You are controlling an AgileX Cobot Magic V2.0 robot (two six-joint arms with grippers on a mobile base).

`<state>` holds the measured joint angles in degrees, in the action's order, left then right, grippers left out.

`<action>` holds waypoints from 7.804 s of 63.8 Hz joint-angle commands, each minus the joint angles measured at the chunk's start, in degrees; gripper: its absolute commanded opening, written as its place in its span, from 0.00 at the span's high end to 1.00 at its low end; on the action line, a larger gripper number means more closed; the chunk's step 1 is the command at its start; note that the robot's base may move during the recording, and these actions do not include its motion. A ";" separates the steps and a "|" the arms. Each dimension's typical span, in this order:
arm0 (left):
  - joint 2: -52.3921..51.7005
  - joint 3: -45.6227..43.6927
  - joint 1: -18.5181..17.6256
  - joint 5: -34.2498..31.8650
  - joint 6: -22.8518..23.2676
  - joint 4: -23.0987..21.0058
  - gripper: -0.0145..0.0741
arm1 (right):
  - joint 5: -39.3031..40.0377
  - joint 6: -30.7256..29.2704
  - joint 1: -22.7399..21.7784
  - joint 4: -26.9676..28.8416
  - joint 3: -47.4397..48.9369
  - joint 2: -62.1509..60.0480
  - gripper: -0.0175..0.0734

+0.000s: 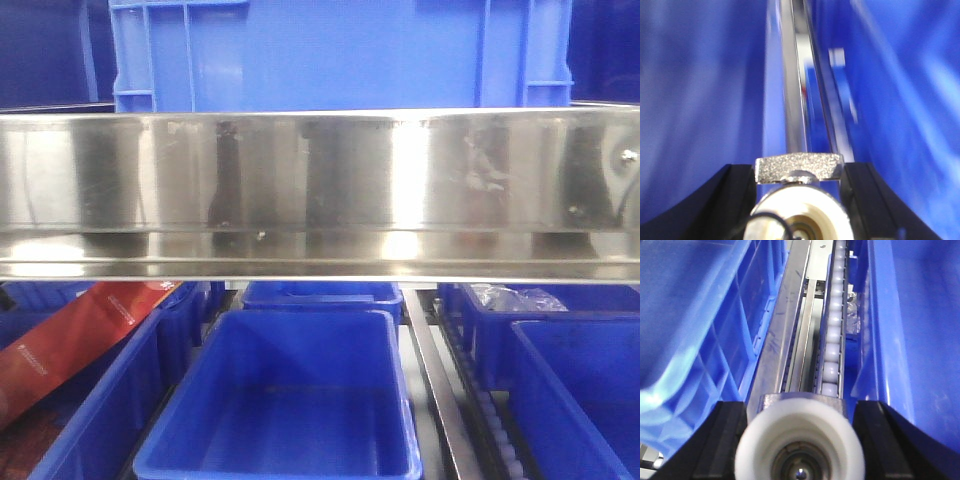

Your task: Place valve from conveyor to right shelf box

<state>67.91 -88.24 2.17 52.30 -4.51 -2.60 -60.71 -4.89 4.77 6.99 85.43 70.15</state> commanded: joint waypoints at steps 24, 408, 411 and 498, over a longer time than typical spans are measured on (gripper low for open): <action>-0.67 -0.66 -0.22 -14.54 0.28 -0.13 0.96 | 3.25 -0.51 0.02 -0.21 0.85 -0.57 0.98; -47.07 63.73 -24.00 -41.18 7.51 4.94 0.96 | 41.87 -0.51 16.58 -2.81 -58.33 -50.15 0.99; -47.50 64.46 -22.74 -41.44 7.51 4.94 0.96 | 41.87 -0.51 16.58 -2.81 -58.33 -50.15 0.99; -67.91 88.24 -1.24 -51.93 5.59 2.60 0.96 | 42.26 -0.51 16.58 -2.81 -58.33 -50.15 0.99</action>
<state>0.33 0.14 0.68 1.43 1.13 0.42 -20.20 -5.12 21.42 4.54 27.07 20.19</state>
